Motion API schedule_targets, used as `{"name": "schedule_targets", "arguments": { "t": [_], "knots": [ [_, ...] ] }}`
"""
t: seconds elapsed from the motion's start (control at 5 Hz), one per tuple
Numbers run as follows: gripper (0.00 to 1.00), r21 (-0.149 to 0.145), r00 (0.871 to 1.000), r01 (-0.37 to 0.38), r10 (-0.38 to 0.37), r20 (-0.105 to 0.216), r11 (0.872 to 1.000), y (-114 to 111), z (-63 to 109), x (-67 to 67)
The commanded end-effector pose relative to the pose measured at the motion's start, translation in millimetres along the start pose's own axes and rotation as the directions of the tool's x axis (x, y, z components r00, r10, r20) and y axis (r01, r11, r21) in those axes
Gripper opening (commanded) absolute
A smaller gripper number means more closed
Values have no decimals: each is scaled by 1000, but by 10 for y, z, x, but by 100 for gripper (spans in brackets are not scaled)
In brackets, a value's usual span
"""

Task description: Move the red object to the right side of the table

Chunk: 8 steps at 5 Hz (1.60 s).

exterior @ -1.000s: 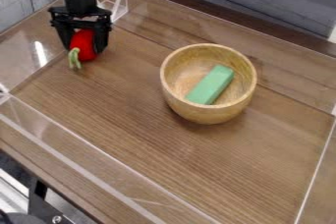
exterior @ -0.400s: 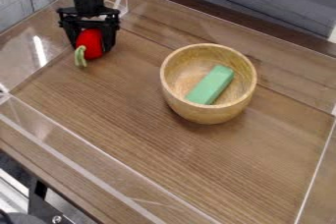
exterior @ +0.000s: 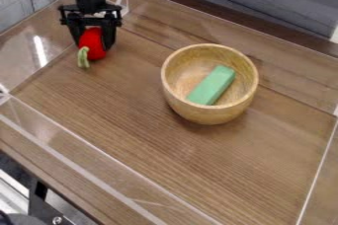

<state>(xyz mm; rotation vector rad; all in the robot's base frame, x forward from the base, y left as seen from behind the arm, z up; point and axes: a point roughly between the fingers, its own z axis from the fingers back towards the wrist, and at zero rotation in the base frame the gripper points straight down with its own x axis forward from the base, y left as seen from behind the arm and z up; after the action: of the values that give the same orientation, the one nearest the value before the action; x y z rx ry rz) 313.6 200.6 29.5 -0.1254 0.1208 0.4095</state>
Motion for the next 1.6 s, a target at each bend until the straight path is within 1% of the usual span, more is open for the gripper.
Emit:
{"name": "schedule_targets", "arguments": {
  "t": [0.0, 0.2, 0.4, 0.6, 0.8, 1.0, 1.2, 1.4],
  "knots": [
    [0, -15, 995, 9, -7, 96, 1000, -2, 475, -94],
    [0, -57, 993, 16, -10, 116, 998, -46, 724, -221],
    [0, -87, 993, 26, -16, 116, 996, -158, 882, -303],
    [0, -101, 994, 49, -38, 107, 994, -316, 920, -431],
    [0, -116, 995, 38, -26, 100, 992, -383, 987, -573],
    [0, -126, 996, 41, -31, 84, 991, -510, 992, -757],
    [0, -126, 992, 119, -113, 56, 985, -678, 900, -1020],
    [0, -113, 976, 217, -216, 25, 970, -894, 735, -1264]
  ]
}}
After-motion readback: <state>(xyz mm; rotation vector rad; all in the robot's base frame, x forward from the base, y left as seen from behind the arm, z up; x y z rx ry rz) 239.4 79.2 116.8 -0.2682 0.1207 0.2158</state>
